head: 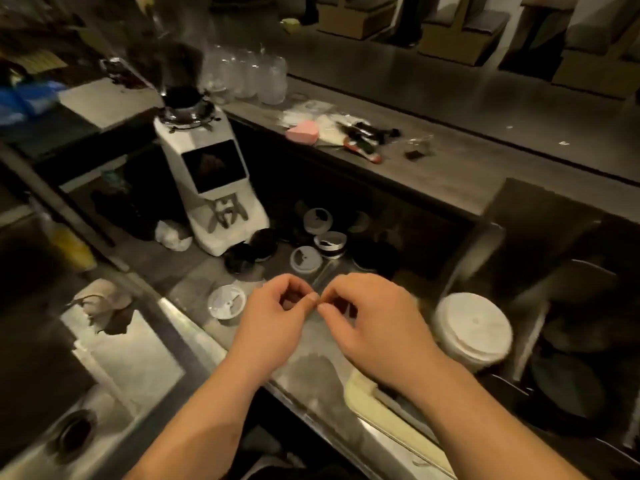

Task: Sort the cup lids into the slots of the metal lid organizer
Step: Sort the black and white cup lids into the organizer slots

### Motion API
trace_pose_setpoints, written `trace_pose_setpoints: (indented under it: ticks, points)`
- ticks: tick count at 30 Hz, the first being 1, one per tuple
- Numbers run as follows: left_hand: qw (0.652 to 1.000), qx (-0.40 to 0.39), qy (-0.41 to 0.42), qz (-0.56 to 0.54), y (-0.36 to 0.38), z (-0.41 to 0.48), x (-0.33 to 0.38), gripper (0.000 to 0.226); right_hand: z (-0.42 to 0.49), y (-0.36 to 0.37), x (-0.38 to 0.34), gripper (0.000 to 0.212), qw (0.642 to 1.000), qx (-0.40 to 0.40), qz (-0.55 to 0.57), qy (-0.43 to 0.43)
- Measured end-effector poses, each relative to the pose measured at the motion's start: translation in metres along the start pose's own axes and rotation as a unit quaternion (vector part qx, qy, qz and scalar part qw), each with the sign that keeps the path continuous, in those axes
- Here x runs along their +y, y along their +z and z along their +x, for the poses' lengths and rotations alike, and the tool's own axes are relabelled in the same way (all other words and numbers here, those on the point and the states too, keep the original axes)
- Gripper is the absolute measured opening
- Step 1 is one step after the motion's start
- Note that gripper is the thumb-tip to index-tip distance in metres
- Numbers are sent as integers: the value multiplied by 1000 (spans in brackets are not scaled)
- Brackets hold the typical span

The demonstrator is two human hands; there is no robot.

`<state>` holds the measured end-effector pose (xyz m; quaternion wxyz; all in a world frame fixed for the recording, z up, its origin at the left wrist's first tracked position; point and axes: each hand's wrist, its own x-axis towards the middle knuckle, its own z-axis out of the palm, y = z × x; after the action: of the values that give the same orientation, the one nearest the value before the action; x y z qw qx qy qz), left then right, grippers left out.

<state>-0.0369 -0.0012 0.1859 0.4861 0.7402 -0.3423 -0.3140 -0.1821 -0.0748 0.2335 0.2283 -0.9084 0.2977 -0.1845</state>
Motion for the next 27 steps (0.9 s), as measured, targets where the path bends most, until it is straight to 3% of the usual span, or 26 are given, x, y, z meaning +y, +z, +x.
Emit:
trace_pose_setpoints:
  ticks: [4,6,8,12,16,18,21,24,27]
  points:
    - [972,32,-64,222,-61,60,-100,8,76,109,0,9,987,-117,49,95]
    - [936,12,-94,340,-81,87,-140,27,108,160,13,14,972,-175,48,152]
    - [915,-18,-132,381,-91,111,-170,48,134,201,26,21,951,-227,60,201]
    - [910,-42,-145,386,-85,150,-208,82,179,252,44,38,929,-270,48,247]
    - [883,-80,-139,441,-68,174,-233,103,220,282,56,43,922,-252,-14,294]
    - [879,-74,-132,453,-65,179,-242,100,236,293,62,42,922,-184,52,336]
    - [879,-47,-118,459,-69,182,-248,91,257,306,68,60,908,-107,153,374]
    - [914,15,-120,387,-83,177,-247,88,274,316,77,63,884,-75,234,397]
    - [946,66,-141,284,-97,172,-244,83,285,325,91,37,912,-69,152,374]
